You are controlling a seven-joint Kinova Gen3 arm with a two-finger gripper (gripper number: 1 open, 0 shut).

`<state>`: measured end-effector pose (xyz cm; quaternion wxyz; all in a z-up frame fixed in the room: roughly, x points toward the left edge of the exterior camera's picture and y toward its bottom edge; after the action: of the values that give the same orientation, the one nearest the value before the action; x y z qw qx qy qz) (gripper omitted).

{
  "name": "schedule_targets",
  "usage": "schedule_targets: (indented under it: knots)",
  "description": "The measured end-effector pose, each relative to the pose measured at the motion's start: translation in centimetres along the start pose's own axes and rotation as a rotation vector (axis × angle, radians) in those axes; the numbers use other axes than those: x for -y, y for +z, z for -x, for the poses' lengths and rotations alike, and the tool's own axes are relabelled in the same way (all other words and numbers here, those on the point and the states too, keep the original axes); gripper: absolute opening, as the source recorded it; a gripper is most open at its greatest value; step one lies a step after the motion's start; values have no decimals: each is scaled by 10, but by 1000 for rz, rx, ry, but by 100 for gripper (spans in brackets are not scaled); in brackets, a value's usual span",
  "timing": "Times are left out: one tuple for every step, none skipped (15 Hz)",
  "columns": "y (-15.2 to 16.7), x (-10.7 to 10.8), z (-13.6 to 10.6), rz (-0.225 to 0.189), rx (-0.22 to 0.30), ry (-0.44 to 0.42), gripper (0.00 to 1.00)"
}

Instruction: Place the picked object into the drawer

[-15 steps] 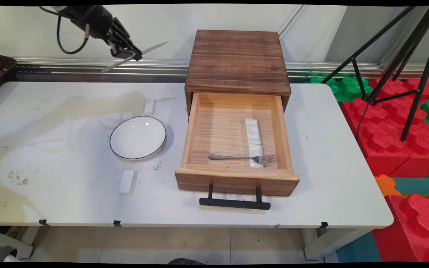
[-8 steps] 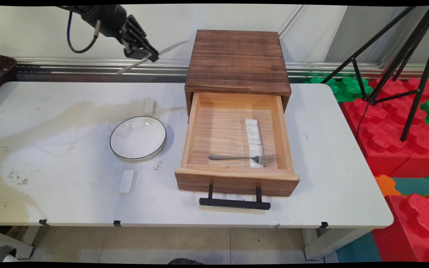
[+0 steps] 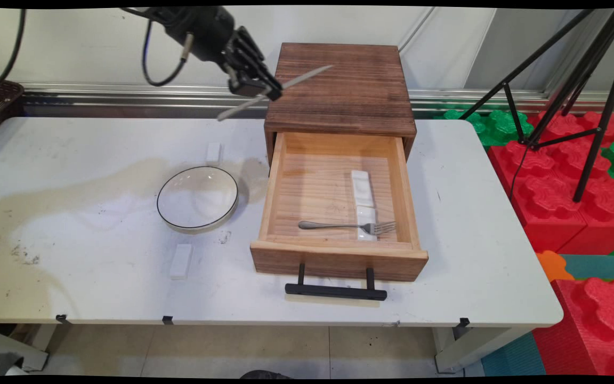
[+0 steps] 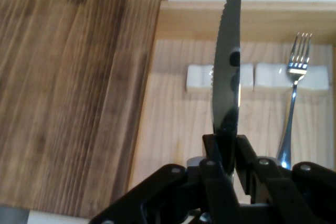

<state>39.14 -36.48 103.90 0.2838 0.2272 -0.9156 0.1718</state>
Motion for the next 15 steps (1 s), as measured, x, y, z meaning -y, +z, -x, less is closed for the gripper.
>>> schedule_targets:
  knots:
    - [5,-3,-7,5,-9,4,0]
    - [10,-4,-12,8,-16,6,0]
    - [16,-6,-18,11,-25,8,0]
    - [21,-6,-23,14,-32,8,0]
    - [27,-7,-26,17,-38,8,0]
    - [33,-7,-29,21,-43,7,0]
    - [40,-7,-32,26,-48,6,0]
    - [48,-7,-34,33,-52,6,0]
    - [55,-8,-36,42,-56,8,0]
    - [62,-9,-37,51,-58,10,0]
    - [70,-11,-38,62,-59,14,0]
    - [75,-11,-38,67,-59,17,0]
    - [83,-12,-38,75,-57,23,0]
    - [91,-13,-37,81,-55,27,0]
    - [97,-14,-37,87,-55,30,0]
